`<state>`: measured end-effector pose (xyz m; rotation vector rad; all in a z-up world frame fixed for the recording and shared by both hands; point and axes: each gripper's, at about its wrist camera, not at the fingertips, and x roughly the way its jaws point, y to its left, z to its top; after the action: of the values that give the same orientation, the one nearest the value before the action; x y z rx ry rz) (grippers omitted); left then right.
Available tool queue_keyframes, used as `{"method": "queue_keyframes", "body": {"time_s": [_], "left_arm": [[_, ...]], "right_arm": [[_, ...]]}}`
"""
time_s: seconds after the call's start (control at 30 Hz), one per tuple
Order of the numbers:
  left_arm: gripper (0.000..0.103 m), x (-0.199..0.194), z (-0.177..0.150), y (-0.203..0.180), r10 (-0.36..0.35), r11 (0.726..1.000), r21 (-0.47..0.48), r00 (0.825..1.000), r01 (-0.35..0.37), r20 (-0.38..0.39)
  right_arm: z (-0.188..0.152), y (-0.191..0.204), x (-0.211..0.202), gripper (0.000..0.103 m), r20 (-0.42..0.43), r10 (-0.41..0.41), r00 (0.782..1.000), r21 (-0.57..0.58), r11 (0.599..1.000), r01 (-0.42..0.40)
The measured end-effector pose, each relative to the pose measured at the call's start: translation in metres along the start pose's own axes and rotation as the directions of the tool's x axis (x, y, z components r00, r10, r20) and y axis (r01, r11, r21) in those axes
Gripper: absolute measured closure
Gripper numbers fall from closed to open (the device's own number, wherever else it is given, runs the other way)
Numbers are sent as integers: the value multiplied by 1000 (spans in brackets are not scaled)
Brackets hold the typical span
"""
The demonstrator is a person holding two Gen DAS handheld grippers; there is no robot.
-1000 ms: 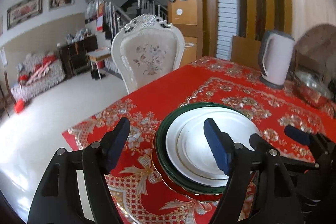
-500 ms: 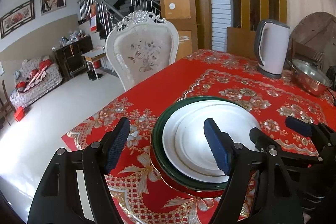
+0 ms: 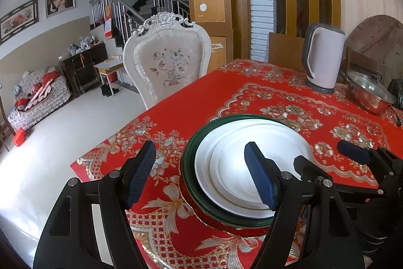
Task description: Organize plates and bowls
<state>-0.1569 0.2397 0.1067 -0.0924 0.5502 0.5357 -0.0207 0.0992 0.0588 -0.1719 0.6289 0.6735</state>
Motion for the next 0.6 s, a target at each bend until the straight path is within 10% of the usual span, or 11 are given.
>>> {"method": "queue_keyframes", "body": {"time_s": [0.6], "left_arm": [[29, -1, -3, -3, -10, 1000, 11, 1000, 10, 3]], "right_arm": [[-2, 5, 2, 23, -17, 6, 1000, -8, 1000, -6]]}}
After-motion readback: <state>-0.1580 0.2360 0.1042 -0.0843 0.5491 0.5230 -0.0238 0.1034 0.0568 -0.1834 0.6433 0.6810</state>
